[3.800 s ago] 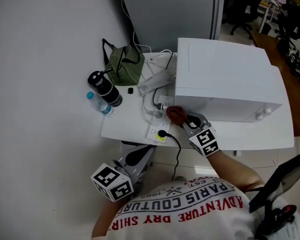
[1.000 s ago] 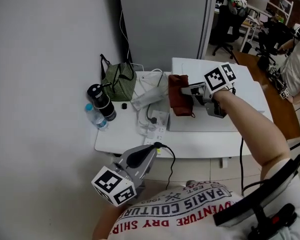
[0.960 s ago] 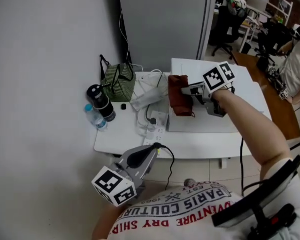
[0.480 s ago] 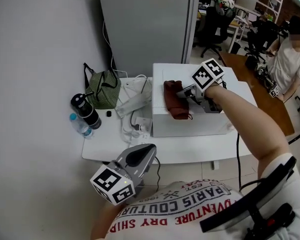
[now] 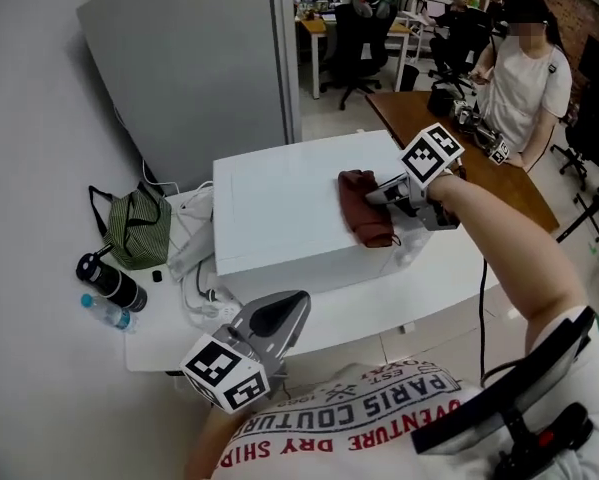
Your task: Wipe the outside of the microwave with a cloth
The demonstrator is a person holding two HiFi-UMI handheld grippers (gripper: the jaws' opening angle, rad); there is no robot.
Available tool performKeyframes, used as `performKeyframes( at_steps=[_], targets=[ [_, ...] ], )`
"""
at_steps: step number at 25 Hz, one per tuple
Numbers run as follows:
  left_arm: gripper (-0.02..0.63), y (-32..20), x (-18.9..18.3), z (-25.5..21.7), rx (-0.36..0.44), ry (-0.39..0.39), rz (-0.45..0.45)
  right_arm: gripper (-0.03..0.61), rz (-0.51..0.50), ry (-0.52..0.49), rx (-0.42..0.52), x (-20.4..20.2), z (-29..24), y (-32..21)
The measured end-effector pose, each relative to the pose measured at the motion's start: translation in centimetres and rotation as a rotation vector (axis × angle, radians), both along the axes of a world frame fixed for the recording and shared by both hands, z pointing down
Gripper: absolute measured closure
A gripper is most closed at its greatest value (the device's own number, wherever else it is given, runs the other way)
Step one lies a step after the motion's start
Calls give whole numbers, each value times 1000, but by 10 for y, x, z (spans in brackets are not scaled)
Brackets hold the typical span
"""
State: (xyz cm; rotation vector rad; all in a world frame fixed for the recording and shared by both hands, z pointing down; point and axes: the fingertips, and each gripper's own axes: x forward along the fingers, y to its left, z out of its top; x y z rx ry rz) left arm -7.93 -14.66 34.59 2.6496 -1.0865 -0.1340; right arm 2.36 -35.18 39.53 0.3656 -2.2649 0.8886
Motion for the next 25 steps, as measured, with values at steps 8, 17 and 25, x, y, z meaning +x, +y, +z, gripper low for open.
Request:
performKeyframes(
  at_steps=[8, 17, 25],
  targets=[
    [607, -52, 89, 4, 14, -7, 134, 532, 73, -8, -42, 114, 5, -25],
    [607, -81, 148, 4, 22, -12, 185, 532, 53, -67, -69, 158, 8, -31],
    [607, -75, 124, -7, 49, -29, 134, 532, -30, -161, -9, 115, -33, -30]
  ],
)
